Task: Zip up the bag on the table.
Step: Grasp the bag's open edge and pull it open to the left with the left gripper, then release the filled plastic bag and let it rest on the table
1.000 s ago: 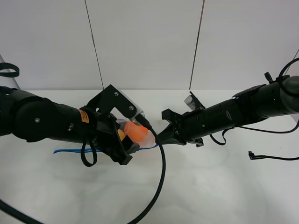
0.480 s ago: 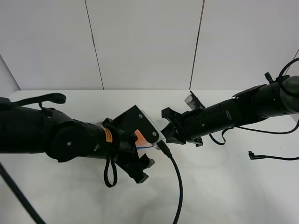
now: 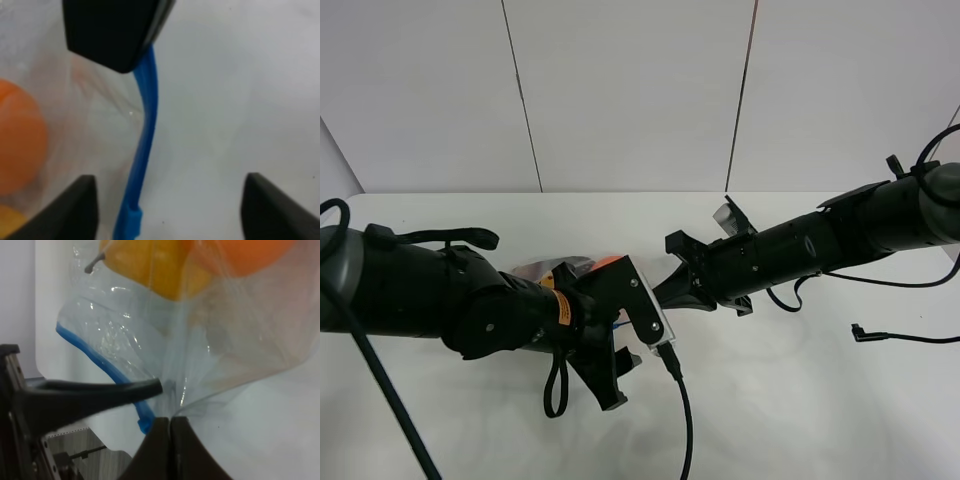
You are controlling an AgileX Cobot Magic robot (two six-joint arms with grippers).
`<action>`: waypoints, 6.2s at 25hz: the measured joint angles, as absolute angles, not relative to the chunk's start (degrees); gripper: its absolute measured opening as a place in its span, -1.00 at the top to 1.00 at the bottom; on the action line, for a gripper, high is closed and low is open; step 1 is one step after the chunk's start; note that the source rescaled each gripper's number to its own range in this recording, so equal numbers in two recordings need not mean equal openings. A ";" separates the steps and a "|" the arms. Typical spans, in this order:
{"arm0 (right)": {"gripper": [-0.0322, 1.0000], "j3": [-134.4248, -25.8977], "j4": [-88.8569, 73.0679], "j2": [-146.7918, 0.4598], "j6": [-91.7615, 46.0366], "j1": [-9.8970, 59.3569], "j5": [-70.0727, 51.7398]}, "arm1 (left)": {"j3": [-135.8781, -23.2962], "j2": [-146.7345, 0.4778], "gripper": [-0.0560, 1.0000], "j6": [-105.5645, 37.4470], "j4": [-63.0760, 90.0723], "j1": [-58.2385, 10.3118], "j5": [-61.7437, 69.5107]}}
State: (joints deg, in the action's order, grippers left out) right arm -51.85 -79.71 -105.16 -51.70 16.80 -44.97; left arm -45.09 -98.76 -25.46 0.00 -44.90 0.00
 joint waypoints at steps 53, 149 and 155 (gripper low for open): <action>0.94 -52.03 -82.08 -105.22 -53.42 17.26 -43.40 | -45.12 -98.76 0.89 -37.84 0.42 -9.73 10.58; 0.94 -52.03 -74.78 -105.22 -54.11 17.26 -41.95 | -40.68 -3.58 -0.48 -12.56 12.43 3.98 56.75; 0.94 -52.03 -74.35 -105.22 -54.11 17.26 -41.90 | -40.68 0.10 -0.48 -10.07 12.37 3.98 59.60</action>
State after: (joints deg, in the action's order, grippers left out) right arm -52.03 -74.35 -105.22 -54.11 17.26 -41.90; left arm -40.68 0.10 -10.07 12.37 3.98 59.60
